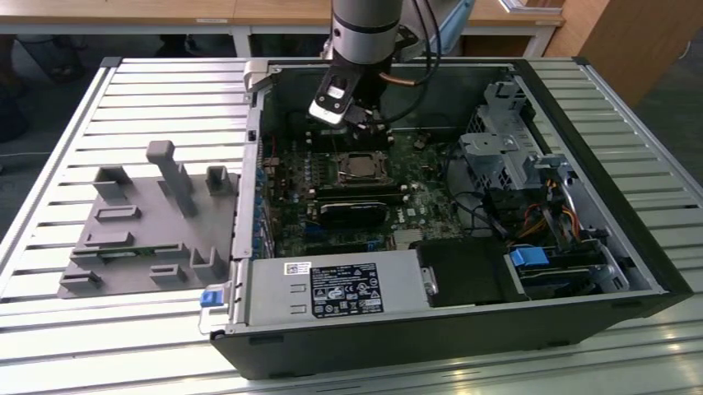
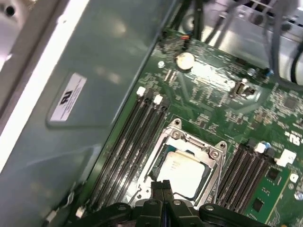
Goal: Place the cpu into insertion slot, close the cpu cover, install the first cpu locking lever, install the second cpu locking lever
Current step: 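Install the first cpu locking lever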
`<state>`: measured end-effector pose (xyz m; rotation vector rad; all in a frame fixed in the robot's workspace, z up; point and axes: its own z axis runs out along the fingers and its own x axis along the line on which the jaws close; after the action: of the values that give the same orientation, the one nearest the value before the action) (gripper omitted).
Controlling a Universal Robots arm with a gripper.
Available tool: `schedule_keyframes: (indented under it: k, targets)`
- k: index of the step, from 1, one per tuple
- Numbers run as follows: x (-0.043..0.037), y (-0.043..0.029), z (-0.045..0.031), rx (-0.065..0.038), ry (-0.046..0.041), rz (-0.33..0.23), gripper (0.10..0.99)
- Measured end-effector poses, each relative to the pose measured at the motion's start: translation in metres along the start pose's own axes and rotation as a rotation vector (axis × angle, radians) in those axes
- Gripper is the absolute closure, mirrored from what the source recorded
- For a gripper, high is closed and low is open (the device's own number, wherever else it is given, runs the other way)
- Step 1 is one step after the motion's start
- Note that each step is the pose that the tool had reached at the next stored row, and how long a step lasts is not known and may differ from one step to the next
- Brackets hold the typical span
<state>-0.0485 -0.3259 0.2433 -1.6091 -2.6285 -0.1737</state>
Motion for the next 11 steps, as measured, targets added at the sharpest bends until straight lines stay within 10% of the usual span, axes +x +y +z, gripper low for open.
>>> schedule_keyframes:
  k: [11]
  targets:
    - [0.0003, -0.0008, 0.0002, 0.016, 0.0102, -0.152, 0.98]
